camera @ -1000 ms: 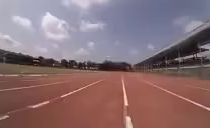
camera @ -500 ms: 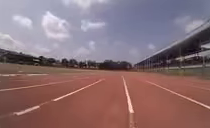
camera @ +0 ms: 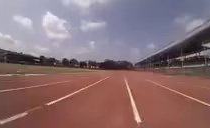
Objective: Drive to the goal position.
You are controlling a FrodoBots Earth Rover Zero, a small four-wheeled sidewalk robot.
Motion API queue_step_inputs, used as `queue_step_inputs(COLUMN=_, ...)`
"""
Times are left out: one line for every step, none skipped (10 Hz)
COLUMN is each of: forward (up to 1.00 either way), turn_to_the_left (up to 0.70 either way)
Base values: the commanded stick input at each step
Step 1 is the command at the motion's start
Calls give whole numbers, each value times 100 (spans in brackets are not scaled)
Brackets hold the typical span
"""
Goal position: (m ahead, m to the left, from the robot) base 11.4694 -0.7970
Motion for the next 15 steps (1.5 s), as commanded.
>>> queue_step_inputs(forward=70, turn_to_the_left=0)
queue_step_inputs(forward=70, turn_to_the_left=0)
queue_step_inputs(forward=70, turn_to_the_left=0)
queue_step_inputs(forward=70, turn_to_the_left=0)
queue_step_inputs(forward=70, turn_to_the_left=0)
queue_step_inputs(forward=70, turn_to_the_left=0)
queue_step_inputs(forward=70, turn_to_the_left=0)
queue_step_inputs(forward=70, turn_to_the_left=0)
queue_step_inputs(forward=70, turn_to_the_left=0)
queue_step_inputs(forward=70, turn_to_the_left=0)
queue_step_inputs(forward=70, turn_to_the_left=0)
queue_step_inputs(forward=70, turn_to_the_left=0)
queue_step_inputs(forward=70, turn_to_the_left=0)
queue_step_inputs(forward=70, turn_to_the_left=0)
queue_step_inputs(forward=70, turn_to_the_left=0)
